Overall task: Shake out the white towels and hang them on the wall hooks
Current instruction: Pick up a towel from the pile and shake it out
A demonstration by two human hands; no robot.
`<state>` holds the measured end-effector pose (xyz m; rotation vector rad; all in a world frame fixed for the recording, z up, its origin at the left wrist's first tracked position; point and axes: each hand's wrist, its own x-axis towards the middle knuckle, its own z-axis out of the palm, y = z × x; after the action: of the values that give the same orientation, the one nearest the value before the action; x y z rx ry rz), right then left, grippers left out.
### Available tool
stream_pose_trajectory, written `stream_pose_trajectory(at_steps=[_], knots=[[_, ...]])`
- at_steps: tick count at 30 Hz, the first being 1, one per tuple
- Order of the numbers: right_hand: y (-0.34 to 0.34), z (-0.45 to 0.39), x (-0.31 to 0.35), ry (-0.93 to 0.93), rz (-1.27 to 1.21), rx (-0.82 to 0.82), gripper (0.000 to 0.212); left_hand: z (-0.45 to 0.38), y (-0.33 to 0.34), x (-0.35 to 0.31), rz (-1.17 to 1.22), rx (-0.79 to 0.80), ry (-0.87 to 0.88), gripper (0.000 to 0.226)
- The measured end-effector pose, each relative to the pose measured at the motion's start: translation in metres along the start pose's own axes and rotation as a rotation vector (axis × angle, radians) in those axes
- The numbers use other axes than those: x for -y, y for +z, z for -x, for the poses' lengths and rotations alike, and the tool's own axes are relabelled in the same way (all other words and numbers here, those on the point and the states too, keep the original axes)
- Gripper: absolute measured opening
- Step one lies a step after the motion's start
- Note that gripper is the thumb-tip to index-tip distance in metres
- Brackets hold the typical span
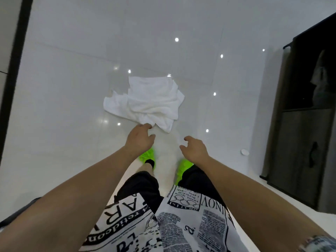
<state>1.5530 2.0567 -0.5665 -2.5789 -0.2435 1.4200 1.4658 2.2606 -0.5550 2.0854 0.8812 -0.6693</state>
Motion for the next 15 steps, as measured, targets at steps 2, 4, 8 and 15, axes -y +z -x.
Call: stream_pose_trajectory(at_steps=[2, 4, 8, 15], knots=[[-0.012, -0.028, 0.010, -0.008, 0.013, 0.004, 0.053, -0.022, -0.005, 0.000, 0.010, -0.001, -0.037, 0.044], [-0.021, -0.062, 0.017, -0.020, 0.033, 0.010, 0.053, -0.046, -0.003, 0.002, 0.014, 0.008, -0.068, 0.043], [-0.026, -0.153, 0.012, -0.057, 0.107, 0.038, 0.052, -0.114, 0.029, 0.009, 0.051, -0.003, -0.166, 0.043], [-0.017, -0.350, -0.030, -0.114, 0.203, 0.153, 0.049, -0.234, 0.125, 0.026, 0.164, -0.036, -0.381, 0.043]])
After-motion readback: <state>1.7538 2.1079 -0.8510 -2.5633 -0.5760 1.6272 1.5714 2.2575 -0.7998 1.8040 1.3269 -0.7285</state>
